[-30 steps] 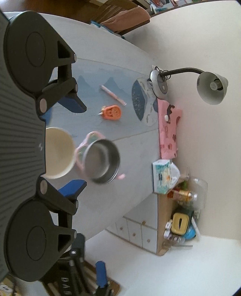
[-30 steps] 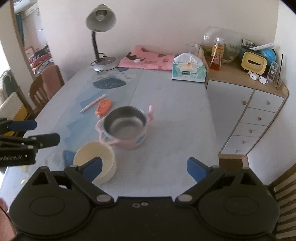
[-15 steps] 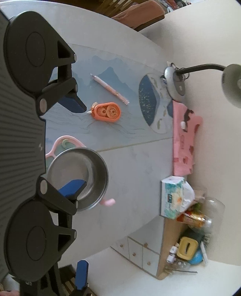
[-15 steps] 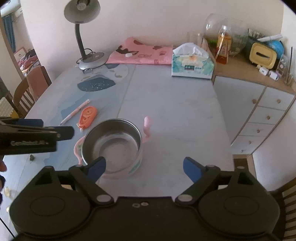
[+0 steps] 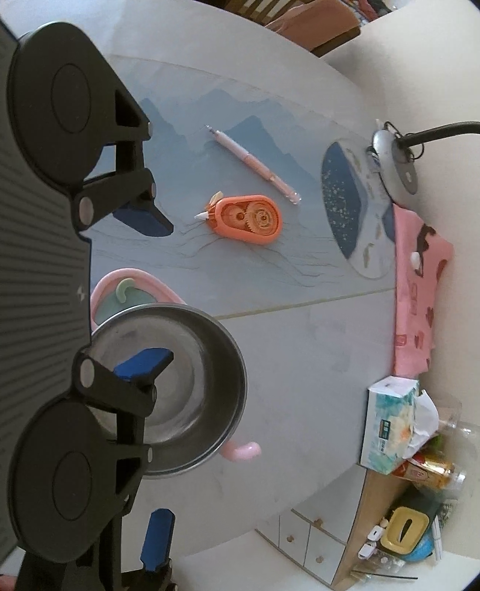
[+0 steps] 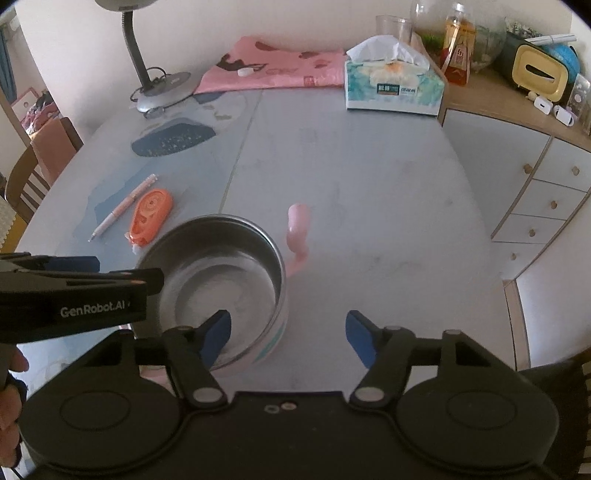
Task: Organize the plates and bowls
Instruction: 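Close both grippers on the pink pot rim, then lift the pink pot with both grippers and carry it over the steel bowl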
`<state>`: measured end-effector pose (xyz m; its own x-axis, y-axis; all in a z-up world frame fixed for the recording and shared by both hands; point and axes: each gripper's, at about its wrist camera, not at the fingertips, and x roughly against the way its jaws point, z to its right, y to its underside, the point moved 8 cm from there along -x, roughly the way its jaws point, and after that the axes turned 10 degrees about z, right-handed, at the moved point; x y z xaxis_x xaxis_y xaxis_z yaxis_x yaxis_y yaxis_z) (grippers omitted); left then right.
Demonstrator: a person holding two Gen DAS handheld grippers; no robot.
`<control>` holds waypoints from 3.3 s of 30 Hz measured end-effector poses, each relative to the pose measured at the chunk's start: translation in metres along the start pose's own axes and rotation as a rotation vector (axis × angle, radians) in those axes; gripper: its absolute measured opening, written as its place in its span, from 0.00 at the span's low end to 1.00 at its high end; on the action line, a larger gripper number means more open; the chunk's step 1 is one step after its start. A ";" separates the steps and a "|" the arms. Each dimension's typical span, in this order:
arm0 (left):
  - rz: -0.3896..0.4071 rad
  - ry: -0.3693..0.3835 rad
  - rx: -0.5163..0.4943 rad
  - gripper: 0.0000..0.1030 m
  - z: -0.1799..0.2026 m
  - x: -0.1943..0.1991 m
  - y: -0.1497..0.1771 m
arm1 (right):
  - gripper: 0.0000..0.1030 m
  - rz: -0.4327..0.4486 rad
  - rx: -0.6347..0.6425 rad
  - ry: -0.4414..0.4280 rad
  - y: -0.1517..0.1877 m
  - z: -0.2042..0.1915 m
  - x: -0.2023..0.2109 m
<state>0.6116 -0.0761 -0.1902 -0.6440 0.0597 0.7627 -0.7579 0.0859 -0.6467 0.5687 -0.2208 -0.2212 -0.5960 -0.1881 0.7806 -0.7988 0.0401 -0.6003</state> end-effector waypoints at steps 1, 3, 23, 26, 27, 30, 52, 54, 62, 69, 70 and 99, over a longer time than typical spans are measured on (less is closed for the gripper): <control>-0.004 0.001 0.002 0.61 0.000 -0.002 0.001 | 0.61 -0.002 0.003 0.002 0.000 0.000 -0.002; -0.016 -0.004 0.006 0.53 0.000 -0.006 0.003 | 0.58 -0.005 0.010 0.008 -0.001 0.000 -0.006; -0.050 -0.031 0.061 0.25 0.002 -0.004 0.012 | 0.11 -0.008 0.020 0.018 -0.001 -0.008 -0.011; -0.039 -0.027 0.060 0.25 0.005 0.005 0.010 | 0.11 0.009 0.015 0.015 -0.002 -0.006 -0.001; -0.039 -0.024 0.064 0.25 0.006 0.008 0.009 | 0.11 0.017 0.023 0.017 -0.003 -0.006 0.002; -0.034 -0.024 0.060 0.25 0.011 0.021 0.009 | 0.11 0.028 0.022 0.022 -0.003 -0.004 0.016; 0.028 0.054 -0.004 0.26 0.053 0.185 0.043 | 0.11 0.096 0.041 0.019 0.033 0.001 0.175; 0.032 0.070 -0.004 0.26 0.055 0.202 0.051 | 0.11 0.096 0.041 0.025 0.041 0.001 0.188; 0.036 0.107 -0.036 0.26 0.063 0.254 0.092 | 0.11 0.089 0.025 0.032 0.081 -0.004 0.240; 0.019 0.146 -0.074 0.26 0.068 0.289 0.138 | 0.11 0.072 0.013 0.045 0.125 -0.011 0.275; 0.015 0.151 -0.081 0.26 0.068 0.293 0.144 | 0.11 0.068 0.008 0.048 0.131 -0.012 0.278; -0.032 0.187 -0.154 0.26 0.078 0.313 0.310 | 0.10 -0.035 -0.047 0.085 0.297 -0.021 0.305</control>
<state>0.1671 -0.1079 -0.1532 -0.5790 0.2365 0.7803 -0.7432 0.2405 -0.6244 0.1481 -0.2460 -0.1573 -0.5709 -0.1068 0.8140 -0.8210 0.0810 -0.5651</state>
